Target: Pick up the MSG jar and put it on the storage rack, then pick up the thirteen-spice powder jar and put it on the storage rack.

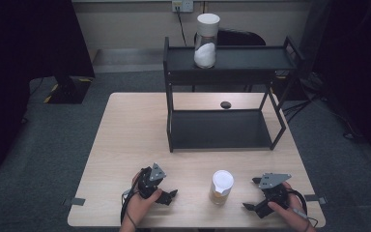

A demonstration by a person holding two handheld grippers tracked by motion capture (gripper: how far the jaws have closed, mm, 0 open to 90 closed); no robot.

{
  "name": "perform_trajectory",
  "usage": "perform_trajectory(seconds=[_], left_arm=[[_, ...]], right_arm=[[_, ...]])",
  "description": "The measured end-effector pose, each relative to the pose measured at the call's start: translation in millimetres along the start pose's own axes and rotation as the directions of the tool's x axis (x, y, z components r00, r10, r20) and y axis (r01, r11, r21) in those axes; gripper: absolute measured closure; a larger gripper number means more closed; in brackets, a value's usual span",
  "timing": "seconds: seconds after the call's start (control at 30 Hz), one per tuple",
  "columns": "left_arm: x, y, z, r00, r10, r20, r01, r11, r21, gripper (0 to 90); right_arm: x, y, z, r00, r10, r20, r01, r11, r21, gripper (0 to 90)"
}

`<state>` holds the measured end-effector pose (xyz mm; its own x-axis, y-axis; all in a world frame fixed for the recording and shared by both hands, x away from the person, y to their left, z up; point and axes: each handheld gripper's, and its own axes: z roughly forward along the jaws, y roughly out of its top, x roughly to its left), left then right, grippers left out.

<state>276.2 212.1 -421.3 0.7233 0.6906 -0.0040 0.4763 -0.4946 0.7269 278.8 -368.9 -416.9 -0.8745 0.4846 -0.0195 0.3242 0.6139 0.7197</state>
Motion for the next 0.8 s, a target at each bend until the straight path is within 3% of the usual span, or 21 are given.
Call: perform_trajectory(seconds=[0.8], left_arm=[[-5.3, -1.7, -0.5, 0.9996, -0.019, -0.021, 0.019, 0.9998, -0.005, 0.0]], right_arm=[[4.8, 2.2, 2.1, 0.9991, 0.037, 0.023, -0.037, 0.999, -0.003, 0.0]])
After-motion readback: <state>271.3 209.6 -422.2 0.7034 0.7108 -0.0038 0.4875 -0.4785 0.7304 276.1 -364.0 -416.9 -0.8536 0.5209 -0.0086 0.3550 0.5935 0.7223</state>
